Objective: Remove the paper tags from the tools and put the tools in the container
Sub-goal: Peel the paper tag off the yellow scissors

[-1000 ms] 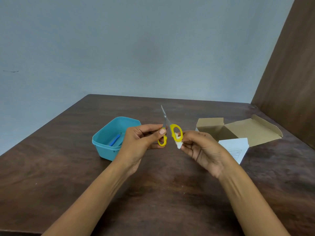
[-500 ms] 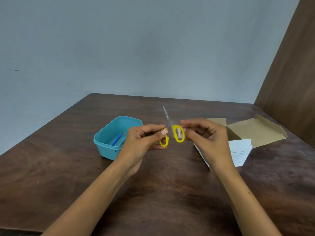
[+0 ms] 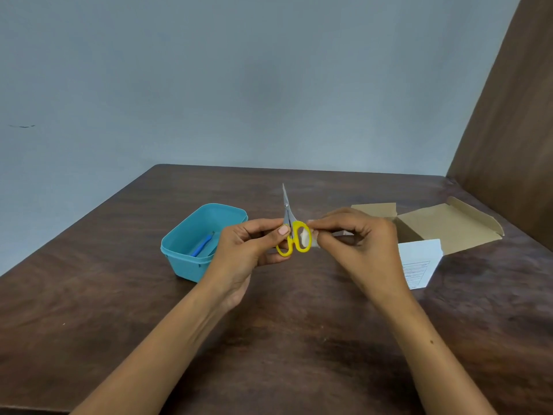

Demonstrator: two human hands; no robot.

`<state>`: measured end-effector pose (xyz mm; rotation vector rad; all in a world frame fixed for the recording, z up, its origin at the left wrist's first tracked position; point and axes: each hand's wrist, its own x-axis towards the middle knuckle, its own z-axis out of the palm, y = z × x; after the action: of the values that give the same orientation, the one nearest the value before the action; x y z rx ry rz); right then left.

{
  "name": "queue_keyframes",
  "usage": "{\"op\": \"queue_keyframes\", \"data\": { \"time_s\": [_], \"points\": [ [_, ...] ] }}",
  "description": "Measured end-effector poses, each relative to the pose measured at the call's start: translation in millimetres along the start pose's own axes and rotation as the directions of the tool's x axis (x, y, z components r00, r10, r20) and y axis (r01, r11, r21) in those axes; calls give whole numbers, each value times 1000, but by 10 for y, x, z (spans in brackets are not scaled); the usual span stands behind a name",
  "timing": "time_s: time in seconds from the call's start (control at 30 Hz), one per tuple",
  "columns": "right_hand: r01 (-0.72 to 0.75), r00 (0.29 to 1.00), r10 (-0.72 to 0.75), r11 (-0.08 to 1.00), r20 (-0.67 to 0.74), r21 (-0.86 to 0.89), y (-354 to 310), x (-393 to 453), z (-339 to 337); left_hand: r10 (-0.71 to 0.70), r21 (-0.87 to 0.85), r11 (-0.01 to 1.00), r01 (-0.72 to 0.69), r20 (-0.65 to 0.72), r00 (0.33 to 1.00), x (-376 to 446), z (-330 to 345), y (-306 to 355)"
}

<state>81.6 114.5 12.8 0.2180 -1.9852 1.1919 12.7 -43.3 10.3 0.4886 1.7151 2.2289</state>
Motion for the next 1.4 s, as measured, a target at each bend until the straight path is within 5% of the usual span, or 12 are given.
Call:
{"op": "queue_keyframes", "data": {
  "time_s": [0.13, 0.4, 0.93, 1.2, 1.4],
  "points": [
    [26, 981, -33, 999, -193, -41, 7, 5, -10, 13, 19, 1000, -13, 19, 1000, 1, -8, 11],
    [133, 989, -121, 978, 82, -162, 67, 2, 37, 14, 58, 998, -16, 26, 1000, -11, -1, 3],
    [296, 954, -281, 932, 101, -207, -7, 9, -47, -5, 9, 1000, 5, -6, 1000, -12, -2, 11],
    [274, 957, -247, 943, 155, -191, -44, -23, -34, 15, -42, 999, -17, -45, 999, 11, -2, -4],
    [235, 955, -182, 947, 236, -221, -44, -31, -12, -11, -28, 1000, 13, 69, 998, -14, 26, 22]
  ]
}}
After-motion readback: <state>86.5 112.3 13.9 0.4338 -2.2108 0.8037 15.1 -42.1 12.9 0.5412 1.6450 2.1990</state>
